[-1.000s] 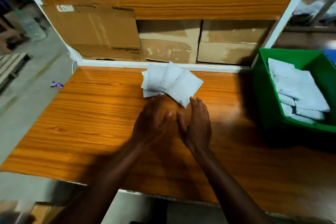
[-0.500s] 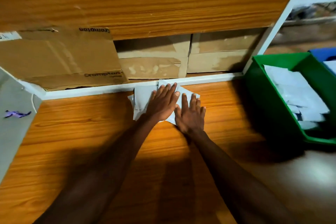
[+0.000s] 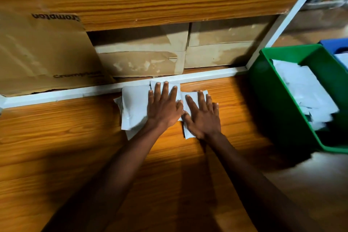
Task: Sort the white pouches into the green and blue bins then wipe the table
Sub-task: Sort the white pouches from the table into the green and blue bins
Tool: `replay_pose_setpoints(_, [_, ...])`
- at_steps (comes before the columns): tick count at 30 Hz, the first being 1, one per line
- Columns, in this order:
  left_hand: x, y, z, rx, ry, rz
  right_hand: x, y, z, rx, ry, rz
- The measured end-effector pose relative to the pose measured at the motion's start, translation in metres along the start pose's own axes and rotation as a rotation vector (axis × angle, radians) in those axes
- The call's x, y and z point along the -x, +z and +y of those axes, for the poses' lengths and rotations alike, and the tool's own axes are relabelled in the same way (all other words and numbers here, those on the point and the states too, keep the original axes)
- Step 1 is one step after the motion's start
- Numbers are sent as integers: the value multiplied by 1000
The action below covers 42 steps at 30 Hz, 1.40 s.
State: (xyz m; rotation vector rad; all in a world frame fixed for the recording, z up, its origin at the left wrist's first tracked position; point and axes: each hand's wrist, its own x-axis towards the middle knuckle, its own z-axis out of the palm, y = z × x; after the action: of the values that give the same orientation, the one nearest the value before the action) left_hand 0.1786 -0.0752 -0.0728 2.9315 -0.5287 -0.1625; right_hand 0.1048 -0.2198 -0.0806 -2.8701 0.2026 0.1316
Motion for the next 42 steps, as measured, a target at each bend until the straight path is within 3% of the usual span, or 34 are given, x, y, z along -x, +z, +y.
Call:
replay_pose_setpoints(13, [13,11,19,109,6,80,35,-8,25,-89,138,83])
replay_pose_setpoints(17, [38,0,32,185,65,229,67,-19,44,-140,103,177])
replay_pose_setpoints(20, [62,-9,54,293,114,358,111,-40,49,-230,80,350])
replay_pose_setpoints(25, [94,-34,127,457,260,463,191,-81,80,-352,19,683])
replay_pose_setpoints(33, [137,-39,311,580,478,471,311,-132,240,-304,165,846])
replay_pose_setpoints(37, [143,-29,397,523,606,487,341,-149,326,-263,231,857])
replay_pose_setpoints(42, [136,-23,471,480,574,458,331,-171,410,-210,246,823])
